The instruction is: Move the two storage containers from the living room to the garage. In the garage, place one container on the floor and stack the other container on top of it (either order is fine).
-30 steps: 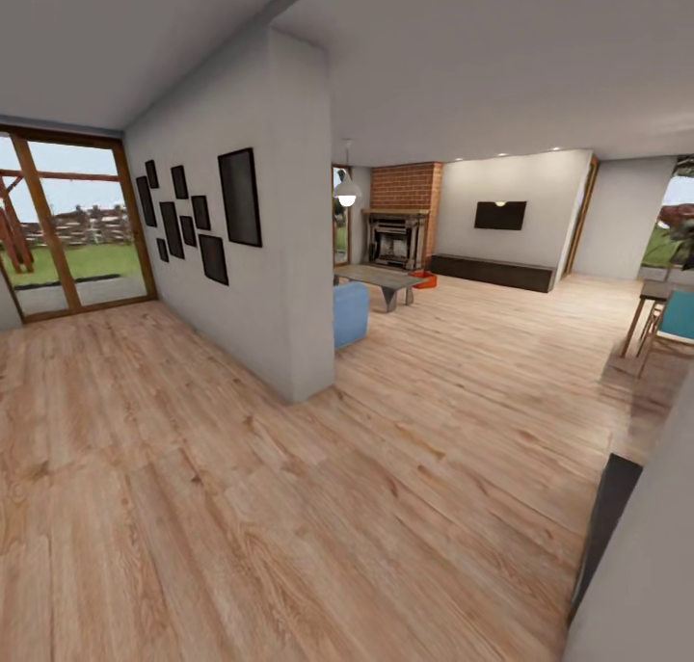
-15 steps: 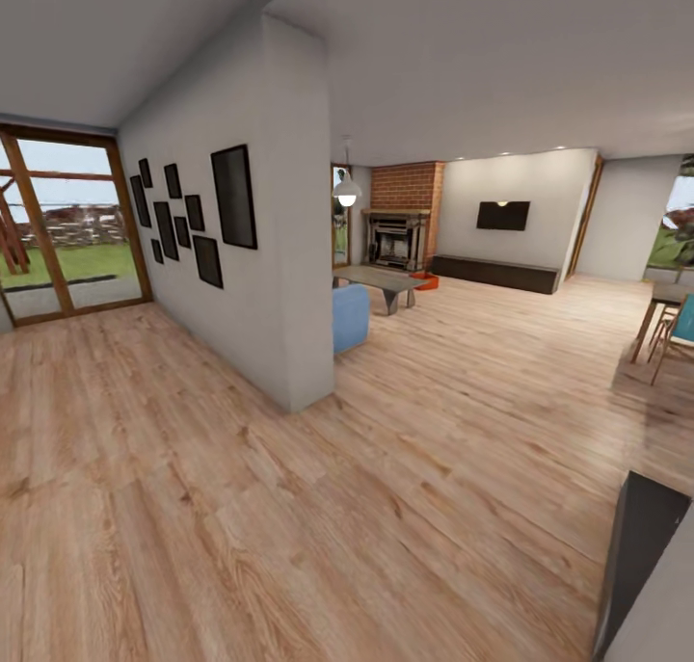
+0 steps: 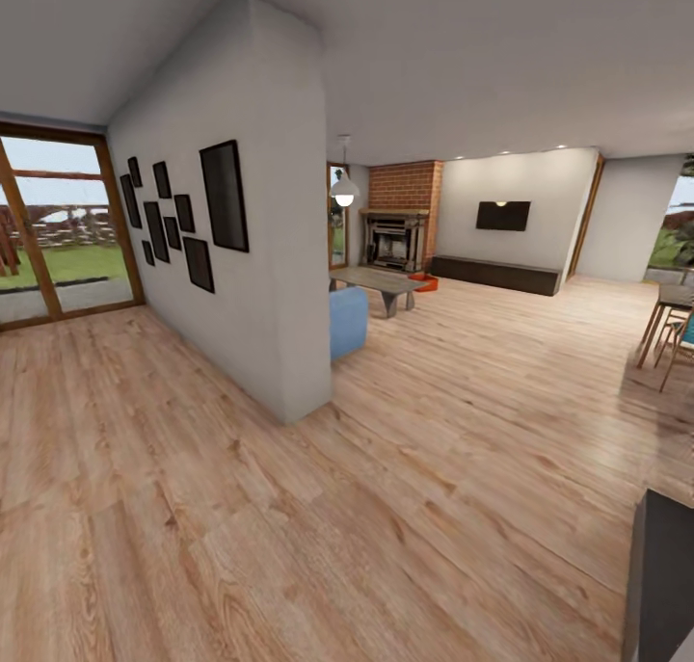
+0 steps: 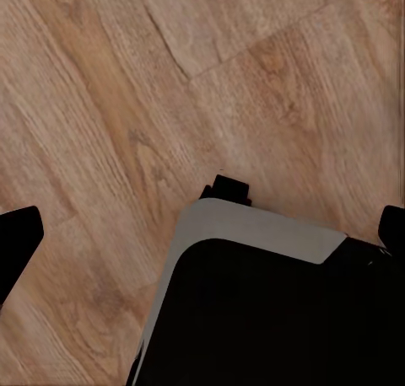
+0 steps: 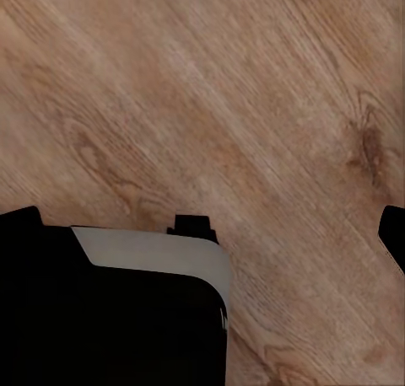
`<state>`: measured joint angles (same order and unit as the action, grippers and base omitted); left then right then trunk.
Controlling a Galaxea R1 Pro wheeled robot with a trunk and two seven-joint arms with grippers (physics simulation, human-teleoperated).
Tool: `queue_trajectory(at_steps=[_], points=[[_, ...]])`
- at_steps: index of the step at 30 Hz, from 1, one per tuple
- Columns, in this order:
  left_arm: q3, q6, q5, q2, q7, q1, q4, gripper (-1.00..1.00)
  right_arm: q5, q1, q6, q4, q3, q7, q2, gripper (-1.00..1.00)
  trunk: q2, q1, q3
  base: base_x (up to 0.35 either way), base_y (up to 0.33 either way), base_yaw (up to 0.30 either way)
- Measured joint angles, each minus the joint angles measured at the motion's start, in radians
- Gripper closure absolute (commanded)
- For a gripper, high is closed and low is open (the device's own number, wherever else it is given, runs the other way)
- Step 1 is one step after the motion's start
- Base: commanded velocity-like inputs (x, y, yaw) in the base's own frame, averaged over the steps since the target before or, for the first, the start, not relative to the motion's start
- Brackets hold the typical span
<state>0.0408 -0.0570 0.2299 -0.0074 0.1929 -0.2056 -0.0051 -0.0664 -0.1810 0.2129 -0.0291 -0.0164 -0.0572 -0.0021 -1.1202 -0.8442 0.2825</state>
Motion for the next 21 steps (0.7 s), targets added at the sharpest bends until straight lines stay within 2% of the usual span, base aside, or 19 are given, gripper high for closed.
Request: queue_trajectory(at_steps=[21], points=[[0.0, 0.0, 0.0, 0.001, 0.0, 0.0, 0.0, -1.0, 0.0, 0.0, 0.0, 0.0, 0.002, -0.001, 0.0, -1.0, 0.0, 0.0, 0.0, 0.321, 0.0, -0.243]])
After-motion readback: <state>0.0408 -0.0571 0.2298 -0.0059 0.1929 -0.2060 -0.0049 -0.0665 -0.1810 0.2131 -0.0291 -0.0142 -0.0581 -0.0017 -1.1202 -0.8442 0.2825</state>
